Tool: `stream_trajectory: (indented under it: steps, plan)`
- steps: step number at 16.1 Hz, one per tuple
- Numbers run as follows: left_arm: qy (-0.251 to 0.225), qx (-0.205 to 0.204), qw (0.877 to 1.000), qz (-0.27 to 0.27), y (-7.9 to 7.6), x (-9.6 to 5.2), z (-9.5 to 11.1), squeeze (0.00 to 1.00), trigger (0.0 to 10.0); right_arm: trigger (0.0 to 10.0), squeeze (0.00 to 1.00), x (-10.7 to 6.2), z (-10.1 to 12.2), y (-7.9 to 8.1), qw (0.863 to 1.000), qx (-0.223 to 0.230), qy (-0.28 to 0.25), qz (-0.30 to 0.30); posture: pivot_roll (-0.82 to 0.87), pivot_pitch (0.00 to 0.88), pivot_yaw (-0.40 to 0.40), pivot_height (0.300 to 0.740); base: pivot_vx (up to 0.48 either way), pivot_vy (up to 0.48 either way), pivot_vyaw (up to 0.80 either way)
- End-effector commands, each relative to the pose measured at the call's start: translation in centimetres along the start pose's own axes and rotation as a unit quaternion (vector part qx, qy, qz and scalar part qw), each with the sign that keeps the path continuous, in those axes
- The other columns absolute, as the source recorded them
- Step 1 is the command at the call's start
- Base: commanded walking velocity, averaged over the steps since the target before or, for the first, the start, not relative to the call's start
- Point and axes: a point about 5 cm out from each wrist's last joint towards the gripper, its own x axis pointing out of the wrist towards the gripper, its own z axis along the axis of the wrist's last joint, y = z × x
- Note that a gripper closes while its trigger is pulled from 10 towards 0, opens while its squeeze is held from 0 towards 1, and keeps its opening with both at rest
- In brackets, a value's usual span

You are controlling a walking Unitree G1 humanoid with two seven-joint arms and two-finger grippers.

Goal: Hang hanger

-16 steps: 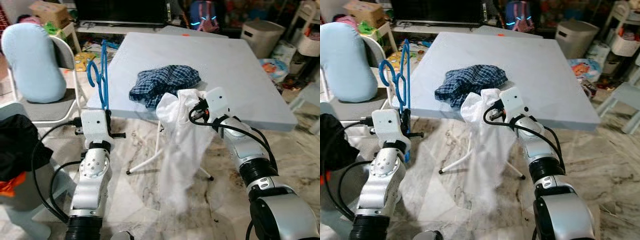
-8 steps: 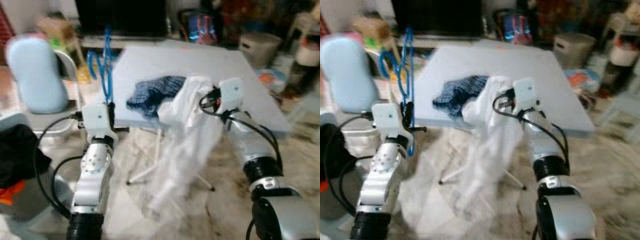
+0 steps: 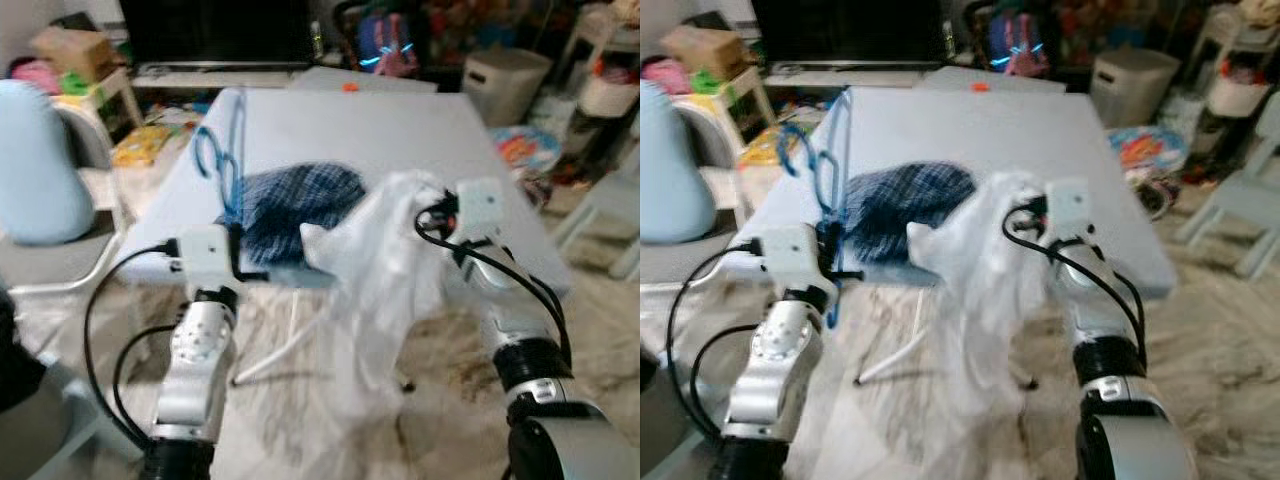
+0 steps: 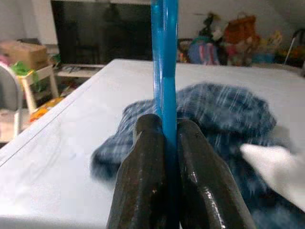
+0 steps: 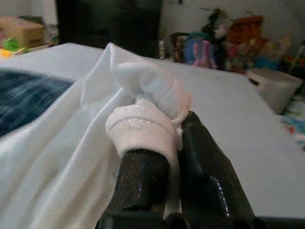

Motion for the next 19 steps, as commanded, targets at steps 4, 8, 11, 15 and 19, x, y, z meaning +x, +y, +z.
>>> stream_trajectory:
  steps: [4,8,11,15,19]
  plan:
    - [-0.015,0.009,0.999,0.028,1.3,0.4,0.6,0.00,10.0,0.0,0.00,0.3,1.6,0.0,0.999,0.011,-0.038,-0.008,0.11,0.000,-0.042,0.740,0.437,0.000,0.00]
    - [-0.019,0.026,0.998,0.045,2.3,0.0,1.0,0.00,10.0,0.0,0.00,0.6,1.5,0.7,0.999,0.027,-0.032,-0.004,0.13,0.000,-0.053,0.740,0.167,0.000,0.00]
    - [-0.012,0.024,0.998,0.056,2.2,0.2,0.5,0.00,10.0,0.0,0.00,0.8,2.2,2.4,0.999,0.015,-0.042,0.031,0.10,0.000,-0.070,0.740,0.000,0.000,0.00]
    - [-0.015,0.028,0.997,0.076,2.0,0.6,1.0,0.00,10.0,0.0,0.00,1.3,1.9,3.6,0.998,0.027,-0.023,0.058,0.12,0.000,-0.089,0.740,0.000,0.000,0.00]
    - [-0.011,0.026,0.997,0.074,1.8,0.7,0.7,0.00,10.0,0.0,0.00,3.4,3.3,5.2,0.996,0.066,0.002,0.062,0.12,0.000,-0.088,0.740,0.000,0.000,0.00]
